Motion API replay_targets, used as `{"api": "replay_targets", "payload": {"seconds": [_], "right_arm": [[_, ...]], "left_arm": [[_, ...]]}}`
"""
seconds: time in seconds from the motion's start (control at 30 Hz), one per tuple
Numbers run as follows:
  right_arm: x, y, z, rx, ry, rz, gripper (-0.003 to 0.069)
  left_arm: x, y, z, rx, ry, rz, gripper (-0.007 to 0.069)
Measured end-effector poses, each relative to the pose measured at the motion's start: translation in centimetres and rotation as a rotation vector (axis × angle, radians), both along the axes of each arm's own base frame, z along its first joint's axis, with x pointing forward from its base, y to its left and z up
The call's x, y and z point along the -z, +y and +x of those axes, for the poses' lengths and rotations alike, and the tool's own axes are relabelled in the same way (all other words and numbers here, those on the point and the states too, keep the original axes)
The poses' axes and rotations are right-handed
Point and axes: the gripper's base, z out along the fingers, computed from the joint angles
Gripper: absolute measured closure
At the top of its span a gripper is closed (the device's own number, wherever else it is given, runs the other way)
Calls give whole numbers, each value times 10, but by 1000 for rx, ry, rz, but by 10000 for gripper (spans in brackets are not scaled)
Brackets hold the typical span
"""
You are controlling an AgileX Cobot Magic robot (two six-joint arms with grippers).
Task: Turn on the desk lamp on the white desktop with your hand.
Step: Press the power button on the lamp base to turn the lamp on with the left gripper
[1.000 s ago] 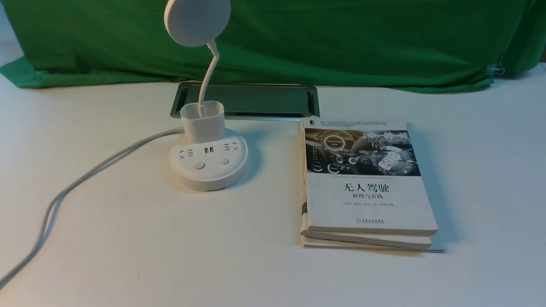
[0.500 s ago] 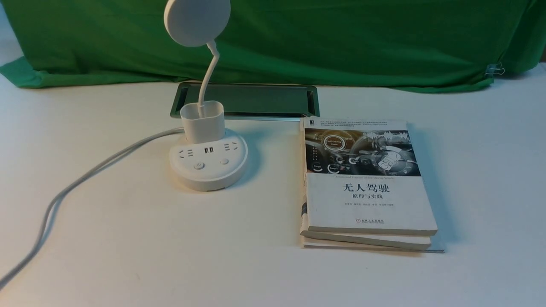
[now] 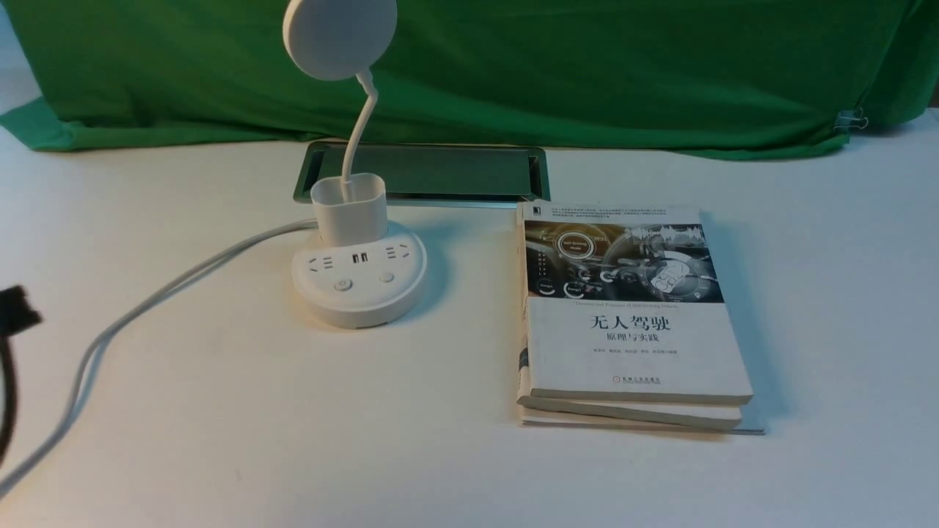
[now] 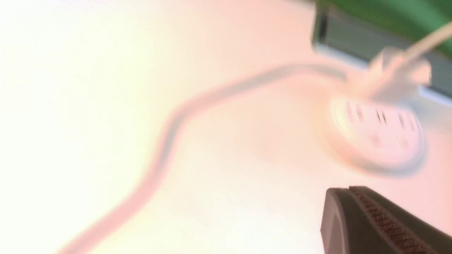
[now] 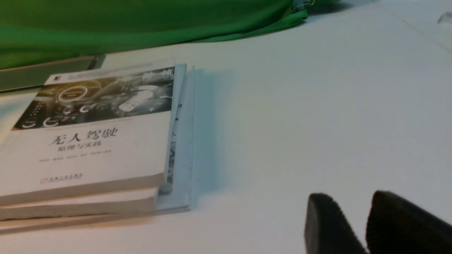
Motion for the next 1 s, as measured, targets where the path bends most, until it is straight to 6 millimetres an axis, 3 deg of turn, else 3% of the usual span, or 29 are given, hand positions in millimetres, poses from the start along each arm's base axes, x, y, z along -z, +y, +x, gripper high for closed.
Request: {"api": "replay_targets", "payload": {"seconds": [0.1, 0.13, 0.27, 0.43, 0.63, 0.67, 0.7, 0.77, 0.87, 1.0], "right_arm": [[0, 0, 0, 0, 0, 0, 421], [0, 0, 0, 0, 0, 0, 421], [0, 0, 0, 0, -1, 0, 421], [0, 0, 0, 0, -1, 0, 421], [0, 0, 0, 0, -1, 0, 421], [0, 0, 0, 0, -1, 0, 421], [0, 0, 0, 0, -1, 0, 421], [0, 0, 0, 0, -1, 0, 421], [0, 0, 0, 0, -1, 0, 421], [0, 0, 0, 0, -1, 0, 421]], "left_arm": [[19, -16, 22, 132, 97, -123, 603], [30, -27, 33, 250, 146, -188, 603], [43, -53, 53, 483, 218, -269, 616], [46, -95, 91, 632, 299, -79, 629], [47, -134, 135, 644, 302, 146, 629], [48, -141, 150, 628, 280, 173, 629], [48, -142, 152, 621, 278, 172, 629], [52, -150, 180, 597, 242, 215, 629], [63, -156, 202, 595, 238, 257, 629], [83, -163, 222, 608, 258, 302, 629]]}}
